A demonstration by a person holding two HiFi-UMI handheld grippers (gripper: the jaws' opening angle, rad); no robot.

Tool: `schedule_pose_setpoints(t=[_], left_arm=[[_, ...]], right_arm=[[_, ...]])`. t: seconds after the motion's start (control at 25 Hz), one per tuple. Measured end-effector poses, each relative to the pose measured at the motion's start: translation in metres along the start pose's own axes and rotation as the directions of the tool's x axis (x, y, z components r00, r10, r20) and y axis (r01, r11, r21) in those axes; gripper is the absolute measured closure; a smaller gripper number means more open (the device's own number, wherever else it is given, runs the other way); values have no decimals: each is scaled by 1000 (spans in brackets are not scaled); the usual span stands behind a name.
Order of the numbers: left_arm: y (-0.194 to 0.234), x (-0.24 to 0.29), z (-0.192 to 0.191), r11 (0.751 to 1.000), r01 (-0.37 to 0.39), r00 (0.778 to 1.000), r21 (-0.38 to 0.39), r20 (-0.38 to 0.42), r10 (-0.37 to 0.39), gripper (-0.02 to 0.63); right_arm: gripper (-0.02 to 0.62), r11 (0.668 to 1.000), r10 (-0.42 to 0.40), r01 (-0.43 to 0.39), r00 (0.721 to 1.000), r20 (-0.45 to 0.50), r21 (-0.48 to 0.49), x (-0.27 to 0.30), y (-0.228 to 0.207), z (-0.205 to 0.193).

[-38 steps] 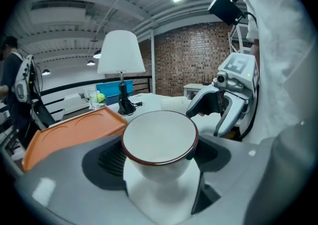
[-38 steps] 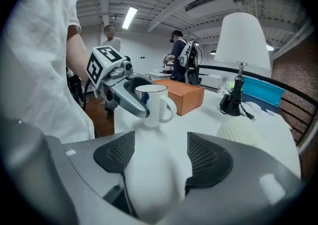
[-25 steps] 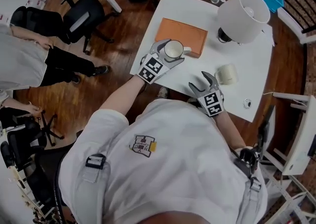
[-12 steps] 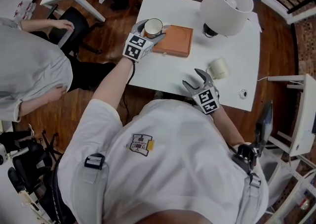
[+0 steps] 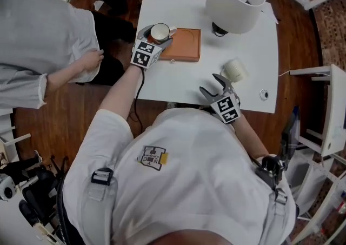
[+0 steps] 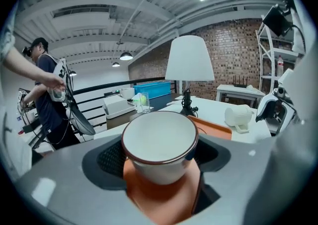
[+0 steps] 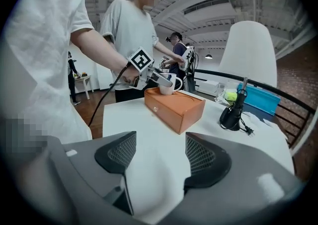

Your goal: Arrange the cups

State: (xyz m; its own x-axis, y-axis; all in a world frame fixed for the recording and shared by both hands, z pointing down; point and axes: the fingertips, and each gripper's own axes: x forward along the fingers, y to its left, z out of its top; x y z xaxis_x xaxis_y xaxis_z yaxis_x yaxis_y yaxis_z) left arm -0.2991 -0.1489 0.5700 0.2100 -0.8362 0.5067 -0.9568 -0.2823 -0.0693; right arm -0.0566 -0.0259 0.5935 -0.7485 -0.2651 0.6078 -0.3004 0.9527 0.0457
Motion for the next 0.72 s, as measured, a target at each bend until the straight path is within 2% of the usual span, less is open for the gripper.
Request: schedule_pose_setpoints(t=[0.72], left_arm=[[0, 0, 1, 1000, 18, 1000, 25, 20, -19, 206]], right_arm=[[285, 1000, 11, -11, 1000, 15, 9, 15, 5, 8]])
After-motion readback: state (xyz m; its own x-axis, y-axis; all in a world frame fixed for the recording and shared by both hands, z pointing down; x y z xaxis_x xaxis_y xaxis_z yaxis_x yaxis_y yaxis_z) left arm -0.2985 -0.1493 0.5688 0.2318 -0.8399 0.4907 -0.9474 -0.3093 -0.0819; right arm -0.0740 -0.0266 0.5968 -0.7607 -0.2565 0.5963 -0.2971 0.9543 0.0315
